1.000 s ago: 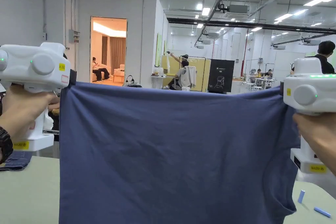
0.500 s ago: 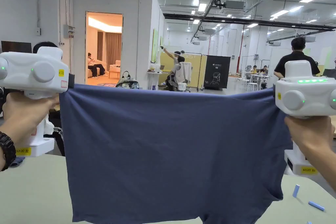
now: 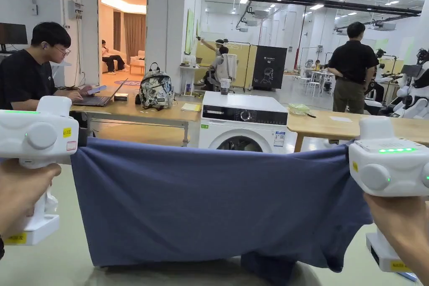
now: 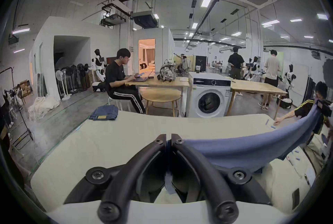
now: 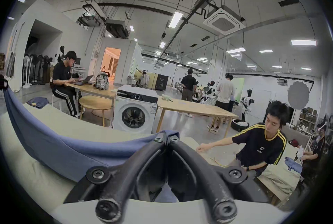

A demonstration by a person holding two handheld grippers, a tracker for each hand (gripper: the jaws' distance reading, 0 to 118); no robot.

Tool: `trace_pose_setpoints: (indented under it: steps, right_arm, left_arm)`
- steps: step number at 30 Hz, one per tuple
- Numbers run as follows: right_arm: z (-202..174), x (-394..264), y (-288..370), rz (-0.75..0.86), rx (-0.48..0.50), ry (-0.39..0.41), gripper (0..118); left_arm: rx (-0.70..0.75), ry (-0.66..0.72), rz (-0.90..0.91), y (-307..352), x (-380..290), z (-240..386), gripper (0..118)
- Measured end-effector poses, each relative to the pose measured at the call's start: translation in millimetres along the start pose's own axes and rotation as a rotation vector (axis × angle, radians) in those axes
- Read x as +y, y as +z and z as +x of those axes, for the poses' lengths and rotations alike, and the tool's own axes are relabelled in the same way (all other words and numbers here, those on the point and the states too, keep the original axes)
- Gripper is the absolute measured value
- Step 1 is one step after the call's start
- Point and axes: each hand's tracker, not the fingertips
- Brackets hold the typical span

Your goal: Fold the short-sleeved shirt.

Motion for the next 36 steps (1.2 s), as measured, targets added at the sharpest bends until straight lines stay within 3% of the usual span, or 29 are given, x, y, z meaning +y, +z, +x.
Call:
trace_pose_setpoints:
  steps: [20, 30, 33, 36]
  right_arm:
    - [23.3, -116.2, 164.5, -0.125, 0.073, 0.015, 0]
    - [25.3, -199.7, 222.4, -0.345, 0.141, 0.026, 0]
    - [27.6, -228.1, 230.4, -0.433, 0.171, -0.005, 0]
    - [26.3, -254.4, 236.4, -0.524, 0.192, 0.027, 0]
  left_arm:
    - [-0.059, -0.018, -0.047, 145.3, -143.1, -5.8, 0]
    - [-0.062, -0.019, -0.253, 188.1, -240.6, -9.0, 0]
    - [-0.076, -0.019, -0.344, 191.8, -264.5, -8.3, 0]
    - [-0.076, -0.046, -0.434, 188.5, -285.2, -9.1, 0]
